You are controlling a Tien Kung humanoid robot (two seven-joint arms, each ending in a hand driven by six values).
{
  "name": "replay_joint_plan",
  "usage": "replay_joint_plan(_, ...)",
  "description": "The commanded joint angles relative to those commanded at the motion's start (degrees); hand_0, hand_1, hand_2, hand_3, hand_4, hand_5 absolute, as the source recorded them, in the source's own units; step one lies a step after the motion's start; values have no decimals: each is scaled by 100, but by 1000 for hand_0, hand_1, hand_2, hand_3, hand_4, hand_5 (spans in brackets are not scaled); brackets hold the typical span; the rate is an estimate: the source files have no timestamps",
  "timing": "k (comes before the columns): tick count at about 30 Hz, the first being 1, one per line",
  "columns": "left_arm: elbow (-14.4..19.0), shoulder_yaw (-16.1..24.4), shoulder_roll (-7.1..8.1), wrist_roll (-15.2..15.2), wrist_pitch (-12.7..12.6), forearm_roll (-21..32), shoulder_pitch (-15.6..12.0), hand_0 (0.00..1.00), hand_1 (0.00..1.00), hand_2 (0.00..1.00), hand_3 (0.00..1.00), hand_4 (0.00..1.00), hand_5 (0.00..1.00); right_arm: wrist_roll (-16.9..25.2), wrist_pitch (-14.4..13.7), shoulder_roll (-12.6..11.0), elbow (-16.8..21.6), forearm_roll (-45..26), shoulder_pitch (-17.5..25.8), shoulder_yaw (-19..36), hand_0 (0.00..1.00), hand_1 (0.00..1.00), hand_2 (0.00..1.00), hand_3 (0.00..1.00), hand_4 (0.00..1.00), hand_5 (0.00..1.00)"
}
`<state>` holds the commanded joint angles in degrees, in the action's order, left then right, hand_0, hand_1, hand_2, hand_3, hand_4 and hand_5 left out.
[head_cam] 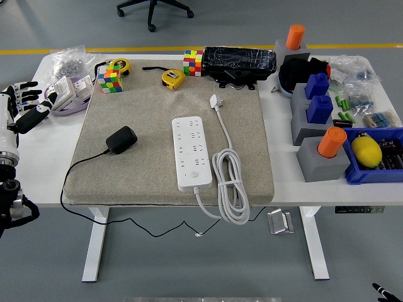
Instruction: Put the plug near the board,insert it into the board,press the button,pull the plug out
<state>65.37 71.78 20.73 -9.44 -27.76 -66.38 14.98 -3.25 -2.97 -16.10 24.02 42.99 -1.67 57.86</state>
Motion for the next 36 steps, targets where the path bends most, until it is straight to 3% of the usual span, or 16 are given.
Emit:
replay_joint_plan(28,321,28,112,264,248,-47,-302,543,636,608,644,824,293,-17,13,139,-118,-14,53,142,622,671,641,573,978,593)
replay_joint_plan(36,394,47,141,321,308,-62,-394,543,634,608,645,822,293,-38,28,217,-301,-73,40,153,622,671,641,574,978,594)
